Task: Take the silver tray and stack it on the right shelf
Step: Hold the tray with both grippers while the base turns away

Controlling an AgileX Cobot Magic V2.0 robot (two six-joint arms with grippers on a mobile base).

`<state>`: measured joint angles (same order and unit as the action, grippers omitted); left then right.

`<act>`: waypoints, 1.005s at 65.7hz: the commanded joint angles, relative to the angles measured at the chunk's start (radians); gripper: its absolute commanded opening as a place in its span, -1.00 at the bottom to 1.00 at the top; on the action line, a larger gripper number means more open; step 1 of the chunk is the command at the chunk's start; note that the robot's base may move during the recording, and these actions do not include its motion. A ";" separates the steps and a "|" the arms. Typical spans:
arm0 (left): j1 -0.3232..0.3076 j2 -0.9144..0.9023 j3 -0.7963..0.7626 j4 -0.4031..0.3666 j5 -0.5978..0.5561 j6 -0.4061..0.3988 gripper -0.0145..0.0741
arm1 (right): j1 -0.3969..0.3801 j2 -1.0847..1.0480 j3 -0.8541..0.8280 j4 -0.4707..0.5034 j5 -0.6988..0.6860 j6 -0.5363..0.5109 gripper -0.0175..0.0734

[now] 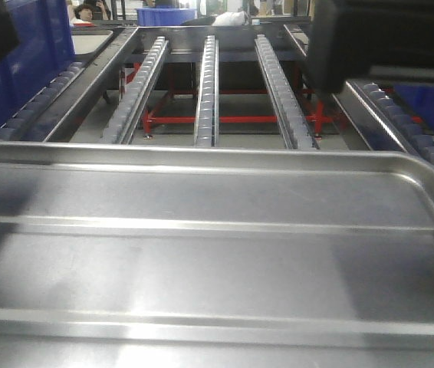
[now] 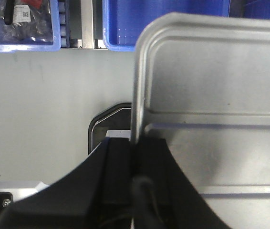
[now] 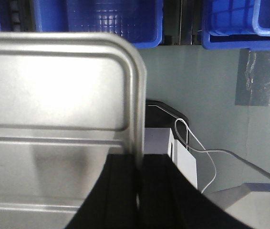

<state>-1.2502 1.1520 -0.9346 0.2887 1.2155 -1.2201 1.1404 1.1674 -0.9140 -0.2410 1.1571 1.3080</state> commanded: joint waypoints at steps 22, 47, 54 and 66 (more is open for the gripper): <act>-0.008 -0.022 -0.029 0.030 0.014 -0.005 -0.89 | 0.002 -0.026 -0.026 -0.045 0.007 -0.001 -0.48; -0.008 -0.022 -0.029 0.030 0.014 -0.005 -0.89 | 0.002 -0.026 -0.026 -0.045 0.007 -0.001 -0.48; -0.008 -0.022 -0.029 0.030 0.014 -0.005 -0.89 | 0.002 -0.026 -0.026 -0.045 0.007 -0.001 -0.48; -0.008 -0.022 -0.029 0.030 0.014 -0.005 -0.89 | 0.002 -0.026 -0.026 -0.045 0.007 -0.001 -0.48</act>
<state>-1.2502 1.1520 -0.9346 0.2903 1.2155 -1.2201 1.1404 1.1674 -0.9140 -0.2414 1.1579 1.3121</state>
